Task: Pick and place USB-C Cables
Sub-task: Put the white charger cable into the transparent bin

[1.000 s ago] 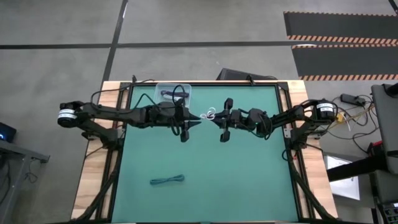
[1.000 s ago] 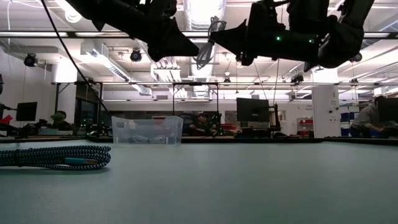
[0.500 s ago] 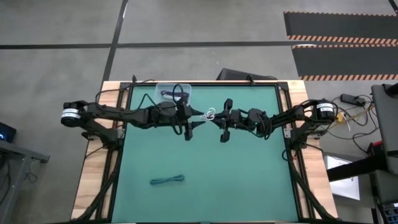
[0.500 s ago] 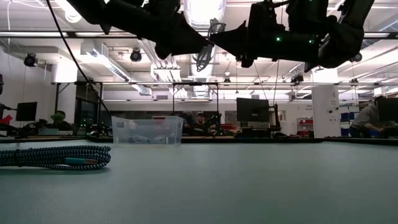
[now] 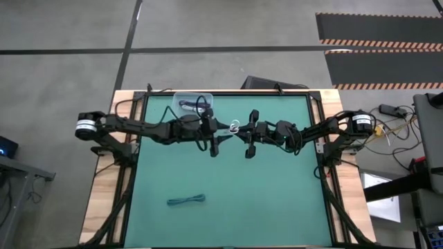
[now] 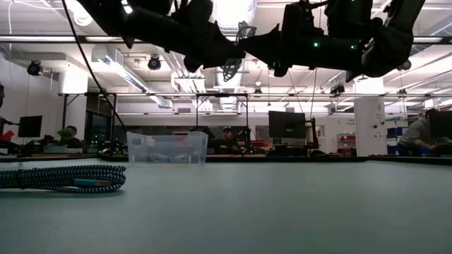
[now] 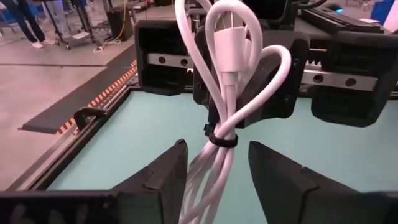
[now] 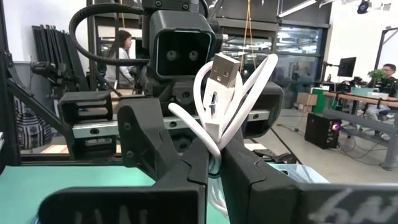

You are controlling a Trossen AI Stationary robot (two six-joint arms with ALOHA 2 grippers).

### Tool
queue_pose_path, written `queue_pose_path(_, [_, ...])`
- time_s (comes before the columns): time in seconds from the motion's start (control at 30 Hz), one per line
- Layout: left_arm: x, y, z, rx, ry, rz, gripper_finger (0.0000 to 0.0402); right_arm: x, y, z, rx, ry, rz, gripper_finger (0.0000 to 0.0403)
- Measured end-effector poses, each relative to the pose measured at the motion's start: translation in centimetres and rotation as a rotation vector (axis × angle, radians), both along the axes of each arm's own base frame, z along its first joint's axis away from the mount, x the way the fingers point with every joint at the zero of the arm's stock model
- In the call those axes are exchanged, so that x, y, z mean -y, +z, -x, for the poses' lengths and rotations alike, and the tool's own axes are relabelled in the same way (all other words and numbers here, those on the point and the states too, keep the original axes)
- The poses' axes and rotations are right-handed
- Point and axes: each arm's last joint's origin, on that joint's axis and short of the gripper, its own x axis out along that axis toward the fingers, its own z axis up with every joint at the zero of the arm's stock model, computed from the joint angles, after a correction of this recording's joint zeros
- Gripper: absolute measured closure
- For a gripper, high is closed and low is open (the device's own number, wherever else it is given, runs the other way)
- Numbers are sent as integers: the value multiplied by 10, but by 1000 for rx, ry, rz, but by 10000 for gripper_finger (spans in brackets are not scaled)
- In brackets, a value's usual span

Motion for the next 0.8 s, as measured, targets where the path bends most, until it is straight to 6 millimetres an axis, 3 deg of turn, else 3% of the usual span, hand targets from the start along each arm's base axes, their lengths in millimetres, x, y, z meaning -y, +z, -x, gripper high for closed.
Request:
queue_pose_path(0.3, [0, -2, -1, -9, 3, -2, 341, 0, -1, 0, -6, -1, 4, 388])
queue_pose_path(0.47, [0, -2, -1, -9, 1, -4, 389, 0, 0, 0, -2, -6, -2, 350])
queue_pose_path(0.8, [-1, -2, -1, -8, 2, -4, 387, 1, -1, 0, -17, -26, -10, 254])
